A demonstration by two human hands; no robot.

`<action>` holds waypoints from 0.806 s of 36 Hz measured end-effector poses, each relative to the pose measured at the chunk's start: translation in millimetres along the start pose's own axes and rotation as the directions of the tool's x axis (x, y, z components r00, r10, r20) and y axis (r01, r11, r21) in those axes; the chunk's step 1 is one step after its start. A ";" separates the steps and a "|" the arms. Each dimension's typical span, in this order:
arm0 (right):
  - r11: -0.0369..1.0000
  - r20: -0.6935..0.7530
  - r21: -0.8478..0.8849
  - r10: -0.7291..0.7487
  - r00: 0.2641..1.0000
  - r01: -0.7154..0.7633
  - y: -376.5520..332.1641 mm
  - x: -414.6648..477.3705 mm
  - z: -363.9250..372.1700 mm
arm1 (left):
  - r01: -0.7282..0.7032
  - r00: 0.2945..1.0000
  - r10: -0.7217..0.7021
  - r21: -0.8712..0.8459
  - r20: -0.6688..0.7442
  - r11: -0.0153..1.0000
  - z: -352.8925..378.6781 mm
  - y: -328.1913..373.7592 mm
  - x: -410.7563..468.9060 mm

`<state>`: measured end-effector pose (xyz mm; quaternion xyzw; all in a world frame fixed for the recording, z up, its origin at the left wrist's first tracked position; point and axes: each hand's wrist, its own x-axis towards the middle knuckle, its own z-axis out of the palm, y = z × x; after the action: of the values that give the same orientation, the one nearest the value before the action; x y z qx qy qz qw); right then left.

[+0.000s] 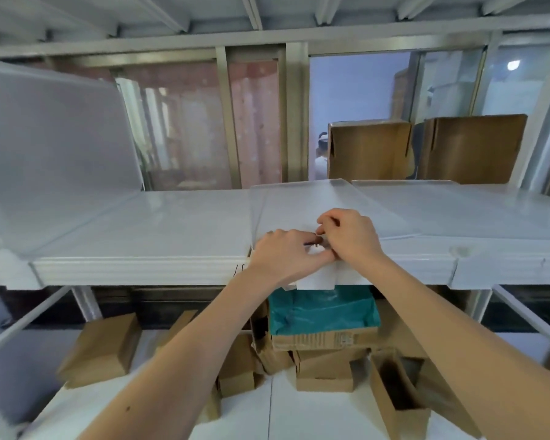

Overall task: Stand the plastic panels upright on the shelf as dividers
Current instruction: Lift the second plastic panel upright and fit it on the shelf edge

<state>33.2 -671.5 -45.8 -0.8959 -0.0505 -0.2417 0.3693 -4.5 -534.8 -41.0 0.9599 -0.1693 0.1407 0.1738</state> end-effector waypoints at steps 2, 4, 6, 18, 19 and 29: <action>1.000 -0.012 0.002 0.010 1.000 -0.010 0.7 -3.5 -1.4 | 0.012 1.000 -0.012 0.001 0.026 1.000 0.5 0.7 0.0; 1.000 -0.026 -0.016 0.014 1.000 -0.015 1.3 -5.2 -1.7 | -0.004 0.999 0.003 0.022 0.043 1.000 -0.5 0.8 2.6; 0.999 -0.040 -0.049 0.016 0.999 -0.018 1.8 -7.0 -1.5 | -0.021 0.999 0.019 0.039 0.051 0.999 -3.0 2.0 3.6; 0.979 -0.080 -0.201 0.013 0.997 -0.029 -4.1 -12.8 -3.6 | -0.140 0.988 0.140 -0.015 0.063 0.990 -1.7 -0.8 8.7; 0.976 -0.081 -0.217 0.010 0.997 -0.027 -4.6 -13.5 -3.7 | -0.154 0.986 0.156 -0.035 0.067 0.988 -1.4 -2.8 8.6; 0.941 -0.117 -0.339 -0.058 0.991 0.015 -6.0 -17.1 1.5 | -0.113 0.987 0.125 -0.116 0.098 0.987 -12.7 -53.1 2.1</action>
<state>17.2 -664.6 -50.9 -0.9279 -0.0018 -0.3093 0.2081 14.5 -483.7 -44.1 0.9430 -0.2427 0.0905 0.2087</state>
